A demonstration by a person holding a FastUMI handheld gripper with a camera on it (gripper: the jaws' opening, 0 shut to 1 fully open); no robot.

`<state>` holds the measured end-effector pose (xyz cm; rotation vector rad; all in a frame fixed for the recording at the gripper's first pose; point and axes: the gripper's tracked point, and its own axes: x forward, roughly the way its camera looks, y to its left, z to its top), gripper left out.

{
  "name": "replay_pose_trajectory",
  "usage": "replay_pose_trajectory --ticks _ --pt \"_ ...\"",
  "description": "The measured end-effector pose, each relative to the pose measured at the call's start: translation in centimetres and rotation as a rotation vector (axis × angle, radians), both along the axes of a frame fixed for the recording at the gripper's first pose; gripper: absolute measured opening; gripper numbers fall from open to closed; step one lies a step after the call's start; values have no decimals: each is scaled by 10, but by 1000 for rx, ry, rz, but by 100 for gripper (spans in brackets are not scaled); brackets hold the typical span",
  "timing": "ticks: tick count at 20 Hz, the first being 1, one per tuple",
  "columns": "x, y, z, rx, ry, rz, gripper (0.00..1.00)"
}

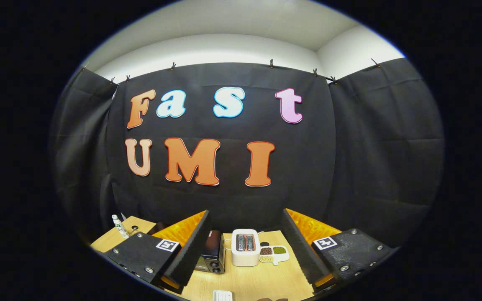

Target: Open the toaster oven, put the food inside, and close the toaster oven door.

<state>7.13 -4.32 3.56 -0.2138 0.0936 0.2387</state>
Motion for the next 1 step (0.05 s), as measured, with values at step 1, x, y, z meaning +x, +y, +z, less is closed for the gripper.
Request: replay_pose_trajectory --ticks 1 --pt "1 -2 -1 -6 3 2 100"
